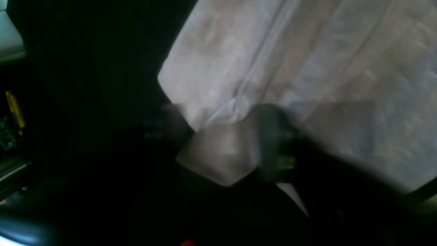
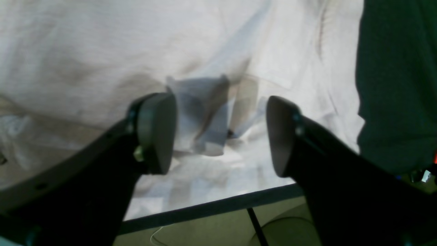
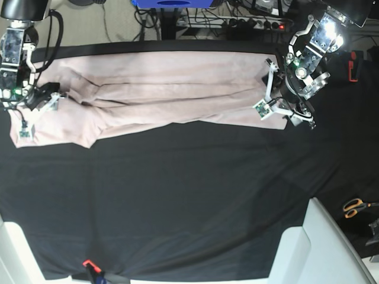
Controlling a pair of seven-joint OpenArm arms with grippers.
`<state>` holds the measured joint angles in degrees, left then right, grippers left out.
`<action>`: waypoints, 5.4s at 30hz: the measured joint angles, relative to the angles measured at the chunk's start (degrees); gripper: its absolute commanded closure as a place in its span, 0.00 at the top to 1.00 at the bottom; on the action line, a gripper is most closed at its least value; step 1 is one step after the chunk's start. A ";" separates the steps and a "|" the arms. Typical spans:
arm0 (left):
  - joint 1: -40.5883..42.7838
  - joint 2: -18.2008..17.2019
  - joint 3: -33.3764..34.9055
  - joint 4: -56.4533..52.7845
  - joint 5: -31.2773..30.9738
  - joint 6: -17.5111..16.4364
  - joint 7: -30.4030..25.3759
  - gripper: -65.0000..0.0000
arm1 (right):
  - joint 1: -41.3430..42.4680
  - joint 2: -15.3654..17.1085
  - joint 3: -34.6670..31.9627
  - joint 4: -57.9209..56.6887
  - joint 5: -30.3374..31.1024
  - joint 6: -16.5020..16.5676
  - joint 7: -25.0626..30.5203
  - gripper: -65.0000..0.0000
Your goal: Fold the T-shirt properly
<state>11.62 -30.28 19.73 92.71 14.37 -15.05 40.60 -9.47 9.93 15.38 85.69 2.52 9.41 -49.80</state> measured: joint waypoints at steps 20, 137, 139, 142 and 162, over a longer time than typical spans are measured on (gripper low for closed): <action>9.53 14.19 -18.49 14.71 -4.35 0.09 0.79 0.01 | 10.25 -0.20 8.28 -12.31 -0.09 12.28 14.43 0.04; 16.22 18.93 -65.59 12.00 -18.93 0.17 5.35 0.00 | 5.97 -13.31 -27.12 0.81 0.24 5.49 6.03 0.01; 16.24 18.88 -65.59 12.00 -18.95 0.17 5.33 0.00 | 7.41 -13.73 -27.17 -1.90 0.22 5.14 6.19 0.01; 16.31 18.86 -65.61 12.00 -18.93 0.17 5.31 0.00 | 8.11 -13.22 -27.12 -3.98 -0.22 4.50 9.07 0.01; 16.17 18.86 -65.79 11.15 -18.93 0.17 5.33 0.00 | 1.62 -11.85 -26.99 -4.46 -0.20 4.44 10.14 0.01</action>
<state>27.79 -11.42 -46.06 103.85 -4.56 -14.87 45.93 -7.86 -1.91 -11.62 81.23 2.33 13.85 -39.66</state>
